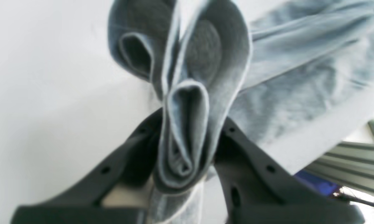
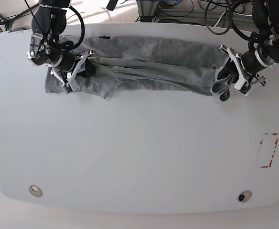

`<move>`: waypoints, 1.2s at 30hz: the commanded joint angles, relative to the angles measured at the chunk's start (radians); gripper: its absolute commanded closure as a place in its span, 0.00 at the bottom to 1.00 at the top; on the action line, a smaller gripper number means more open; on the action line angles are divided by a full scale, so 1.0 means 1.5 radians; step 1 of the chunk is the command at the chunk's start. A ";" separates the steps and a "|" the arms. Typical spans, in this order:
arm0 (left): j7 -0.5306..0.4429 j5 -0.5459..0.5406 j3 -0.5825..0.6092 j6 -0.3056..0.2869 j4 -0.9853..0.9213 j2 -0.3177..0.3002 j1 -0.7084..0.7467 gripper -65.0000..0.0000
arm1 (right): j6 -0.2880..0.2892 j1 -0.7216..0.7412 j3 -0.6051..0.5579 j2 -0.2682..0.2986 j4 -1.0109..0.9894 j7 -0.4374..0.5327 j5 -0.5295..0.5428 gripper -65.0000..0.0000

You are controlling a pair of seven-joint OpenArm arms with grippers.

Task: Fold the T-shirt properly
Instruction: 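Fold the strip end with the left gripper toward the right gripper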

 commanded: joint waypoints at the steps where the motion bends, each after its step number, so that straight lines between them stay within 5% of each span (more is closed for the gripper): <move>1: -0.012 -0.005 0.047 -0.001 0.010 -0.006 -0.018 1.00 | -0.001 0.002 0.002 0.006 0.007 -0.004 -0.009 0.81; 4: -0.012 -0.002 0.144 -0.001 0.010 -0.001 -0.046 1.00 | -0.001 0.002 0.002 0.006 0.007 -0.004 -0.009 0.81; 14: -0.011 0.100 0.278 -0.001 -0.013 0.109 -0.108 1.00 | -0.001 0.002 0.002 0.006 0.009 -0.004 -0.009 0.81; 24: -0.011 0.141 0.336 -0.001 -0.013 0.121 -0.109 1.00 | -0.001 0.011 0.001 0.005 0.010 -0.004 -0.009 0.81; 31: -0.011 0.137 0.339 -0.001 -0.011 0.156 -0.133 0.50 | -0.001 0.012 0.000 0.005 0.010 -0.004 -0.009 0.81; 36: 0.053 0.136 0.367 -0.001 -0.006 0.230 -0.174 0.34 | -0.001 0.012 -0.001 0.005 0.010 -0.004 -0.009 0.81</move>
